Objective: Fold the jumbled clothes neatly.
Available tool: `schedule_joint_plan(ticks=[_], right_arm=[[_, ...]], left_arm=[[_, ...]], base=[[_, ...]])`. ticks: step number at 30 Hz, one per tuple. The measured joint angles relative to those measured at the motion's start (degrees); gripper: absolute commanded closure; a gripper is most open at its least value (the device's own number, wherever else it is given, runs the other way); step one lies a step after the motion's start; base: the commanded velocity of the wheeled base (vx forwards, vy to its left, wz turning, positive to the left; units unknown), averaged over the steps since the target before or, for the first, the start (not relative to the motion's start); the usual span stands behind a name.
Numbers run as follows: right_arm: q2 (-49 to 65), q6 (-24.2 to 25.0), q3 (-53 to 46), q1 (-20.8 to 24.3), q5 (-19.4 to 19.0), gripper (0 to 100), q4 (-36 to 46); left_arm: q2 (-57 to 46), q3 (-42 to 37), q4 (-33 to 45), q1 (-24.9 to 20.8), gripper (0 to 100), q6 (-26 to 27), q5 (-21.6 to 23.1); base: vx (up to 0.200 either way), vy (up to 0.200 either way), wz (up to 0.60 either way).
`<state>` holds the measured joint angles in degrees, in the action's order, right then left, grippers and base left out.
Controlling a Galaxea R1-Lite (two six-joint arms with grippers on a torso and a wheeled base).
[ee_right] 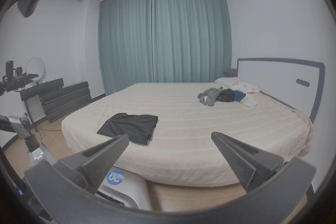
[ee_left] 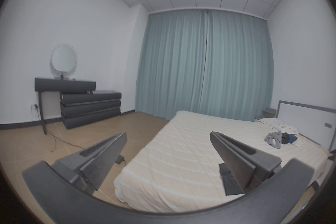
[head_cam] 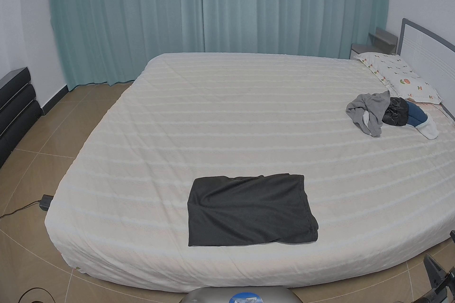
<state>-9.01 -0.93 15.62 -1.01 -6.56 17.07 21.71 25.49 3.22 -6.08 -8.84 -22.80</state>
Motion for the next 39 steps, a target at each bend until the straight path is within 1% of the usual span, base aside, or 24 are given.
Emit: schedule_joint_plan(ticks=[2, 6, 7, 11, 14, 16, 20, 21, 23, 25, 29, 31, 32, 36, 39], right_arm=[[3.17, -0.63, 0.41, 0.13, 1.17, 0, 1.22], [5.88, -1.37, 0.48, 0.46, 3.77, 0, 1.76], [6.36, -1.67, 0.34, 0.50, 4.67, 0, 1.71], [7.58, -2.93, -0.55, 0.68, 10.36, 0, -0.05], [7.96, -3.19, -1.56, 0.71, 12.19, 0, -2.56], [8.13, -3.23, -2.76, 0.72, 12.65, 0, -5.68], [8.33, -3.80, -6.75, 0.72, 12.93, 0, -16.64], [8.35, -4.08, -8.35, 0.72, 12.98, 0, -19.75], [8.39, -4.51, -10.47, 0.72, 13.09, 0, -23.49], [8.39, -4.84, -11.92, 0.72, 13.15, 0, -25.43], [8.39, -5.41, -13.78, 0.68, 13.29, 0, -23.87], [8.39, -5.61, -14.17, 0.68, 13.34, 0, -22.53], [8.39, -5.64, -14.35, 0.68, 13.36, 0, -22.02], [8.39, -5.17, -14.54, 0.68, 13.42, 0, -21.38], [8.39, -4.66, -14.58, 0.68, 13.47, 0, -21.20]], left_arm=[[-3.78, -0.09, 0.91, 1.38, 0, 2.46, -0.02], [-9.14, -0.69, 2.68, 2.95, 0, 4.79, -0.05], [-10.58, -1.05, 3.18, 3.63, 0, 5.32, -0.05], [-15.48, -3.00, 4.00, 5.97, 0, 7.51, -0.13], [-17.53, -3.89, 4.19, 6.50, 0, 8.00, -0.16], [-18.69, -4.71, 4.13, 6.57, 0, 8.13, -0.16], [-20.11, -7.06, 2.35, 6.52, 0, 8.00, -0.13], [-20.37, -8.13, 0.85, 6.49, 0, 7.94, -0.13], [-20.68, -10.12, -2.60, 6.39, 0, 7.91, -0.13], [-20.87, -12.68, -7.42, 6.38, 0, 8.11, -0.09], [-21.08, -19.76, -15.84, 6.27, 0, 8.70, 0.85], [-21.14, -22.16, -17.69, 6.27, 0, 8.59, 2.22], [-21.16, -22.91, -18.43, 6.27, 0, 8.44, 3.64], [-21.20, -24.04, -16.71, 6.22, 0, 8.11, 7.63], [-21.19, -24.33, -12.32, 6.22, 0, 7.89, 9.52]], base=[[0.000, 0.000, 0.00], [0.000, 0.000, 0.00], [0.000, 0.000, 0.00], [0.000, 0.000, 0.00], [0.000, 0.000, 0.00], [0.000, 0.000, 0.00], [0.000, 0.000, 0.00], [0.000, 0.000, 0.00], [0.000, 0.000, 0.00], [0.000, 0.000, 0.00], [0.000, 0.000, 0.00], [0.000, 0.000, 0.00], [0.000, 0.000, 0.00], [0.000, 0.000, 0.00], [0.000, 0.000, 0.00]])
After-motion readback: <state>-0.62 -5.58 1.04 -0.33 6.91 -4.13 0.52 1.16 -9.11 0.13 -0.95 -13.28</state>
